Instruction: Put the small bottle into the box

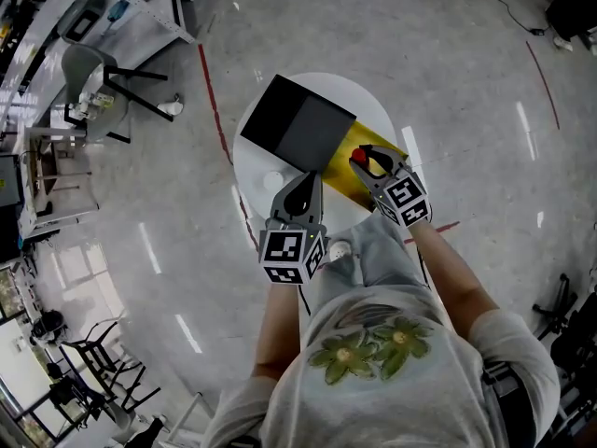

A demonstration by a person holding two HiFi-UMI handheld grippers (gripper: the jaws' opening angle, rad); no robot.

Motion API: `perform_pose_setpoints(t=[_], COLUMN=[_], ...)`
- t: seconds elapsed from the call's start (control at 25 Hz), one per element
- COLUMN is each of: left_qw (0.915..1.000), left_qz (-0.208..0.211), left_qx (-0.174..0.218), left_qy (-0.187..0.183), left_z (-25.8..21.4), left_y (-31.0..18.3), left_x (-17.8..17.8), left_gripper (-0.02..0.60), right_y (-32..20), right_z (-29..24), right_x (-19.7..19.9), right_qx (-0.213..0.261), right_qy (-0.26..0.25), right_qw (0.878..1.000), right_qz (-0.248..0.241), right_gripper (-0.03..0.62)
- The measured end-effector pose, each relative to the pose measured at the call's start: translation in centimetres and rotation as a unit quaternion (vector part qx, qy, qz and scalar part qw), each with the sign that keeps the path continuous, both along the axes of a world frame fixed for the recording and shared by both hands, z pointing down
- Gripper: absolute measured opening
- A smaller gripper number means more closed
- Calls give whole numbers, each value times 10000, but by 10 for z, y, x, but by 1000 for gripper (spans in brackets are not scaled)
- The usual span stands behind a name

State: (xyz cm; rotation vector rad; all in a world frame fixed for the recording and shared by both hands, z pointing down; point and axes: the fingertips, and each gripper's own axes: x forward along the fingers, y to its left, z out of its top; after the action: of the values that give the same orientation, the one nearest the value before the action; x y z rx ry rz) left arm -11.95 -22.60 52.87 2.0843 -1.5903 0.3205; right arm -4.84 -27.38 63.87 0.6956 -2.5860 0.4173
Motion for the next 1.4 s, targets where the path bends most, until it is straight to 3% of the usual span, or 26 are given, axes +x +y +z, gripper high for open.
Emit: perform_pose_setpoints(t=[0.52,1.4], left_qw=[9999,9998], left_qz=[-56,-7], left_qx=[-131,-153], left_qy=[44,159], left_z=[12,19], left_y=[-1,-7], left_x=[-7,3], left_gripper=[0,0], right_y=[5,14], right_z=[42,61], right_x=[-8,-12], right_qx=[-57,144], right_qy=[528,1044], right_qw=[9982,9923], right_qz=[-272,-657], right_gripper=[147,138])
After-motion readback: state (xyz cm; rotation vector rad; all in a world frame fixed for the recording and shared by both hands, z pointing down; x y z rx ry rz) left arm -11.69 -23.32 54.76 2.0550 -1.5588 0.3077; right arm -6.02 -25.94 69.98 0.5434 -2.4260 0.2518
